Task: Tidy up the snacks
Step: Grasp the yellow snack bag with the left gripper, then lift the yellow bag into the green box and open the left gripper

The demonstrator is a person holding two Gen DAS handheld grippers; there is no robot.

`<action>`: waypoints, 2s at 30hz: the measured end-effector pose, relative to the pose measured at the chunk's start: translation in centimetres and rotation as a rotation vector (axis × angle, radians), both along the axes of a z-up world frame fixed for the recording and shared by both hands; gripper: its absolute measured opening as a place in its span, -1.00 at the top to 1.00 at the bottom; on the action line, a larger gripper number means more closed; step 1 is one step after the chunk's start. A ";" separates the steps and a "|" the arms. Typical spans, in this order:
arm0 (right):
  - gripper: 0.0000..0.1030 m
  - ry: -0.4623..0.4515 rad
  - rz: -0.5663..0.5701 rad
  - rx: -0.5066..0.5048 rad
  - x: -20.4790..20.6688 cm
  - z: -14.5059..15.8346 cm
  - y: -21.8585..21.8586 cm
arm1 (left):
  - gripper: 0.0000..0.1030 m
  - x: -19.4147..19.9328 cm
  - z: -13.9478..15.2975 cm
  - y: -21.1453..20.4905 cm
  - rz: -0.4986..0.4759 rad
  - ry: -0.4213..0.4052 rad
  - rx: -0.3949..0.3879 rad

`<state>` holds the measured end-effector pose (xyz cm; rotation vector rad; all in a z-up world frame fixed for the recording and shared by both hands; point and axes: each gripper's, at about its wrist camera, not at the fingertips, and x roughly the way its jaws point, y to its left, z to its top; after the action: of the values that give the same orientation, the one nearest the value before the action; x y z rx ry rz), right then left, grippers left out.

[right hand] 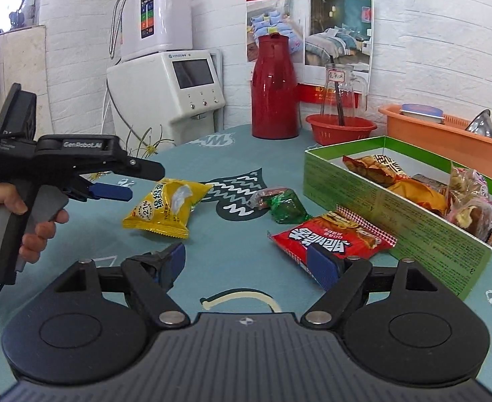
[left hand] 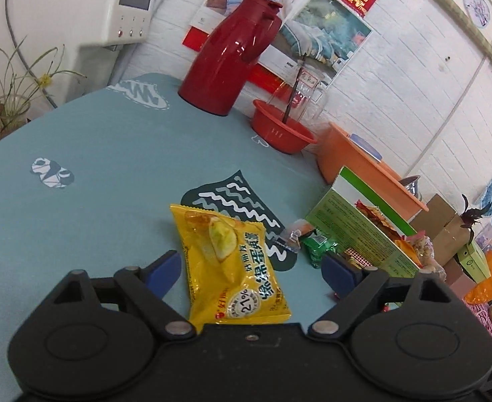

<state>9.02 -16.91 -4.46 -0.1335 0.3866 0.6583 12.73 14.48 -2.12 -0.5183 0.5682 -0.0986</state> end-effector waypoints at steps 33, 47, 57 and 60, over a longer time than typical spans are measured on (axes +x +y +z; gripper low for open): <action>-0.49 0.214 0.013 0.073 0.1 -3.9 0.0 | -0.15 -1.7 -2.3 -10.8 -0.433 0.086 0.004; -0.17 -0.021 -0.036 0.099 1.2 2.0 -2.7 | -0.08 1.5 4.6 -13.9 -0.454 -0.132 0.021; -0.16 -0.125 -0.082 0.139 7.1 5.0 -4.6 | -0.06 8.2 7.0 -16.4 -0.455 -0.206 0.042; -0.16 -0.134 -0.100 0.155 9.2 5.2 -5.0 | -0.06 10.3 6.9 -16.5 -0.449 -0.213 0.029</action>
<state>18.17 -21.87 0.70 -0.0105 0.2110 0.5746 23.01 -2.02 4.75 -0.3397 0.4682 -0.5648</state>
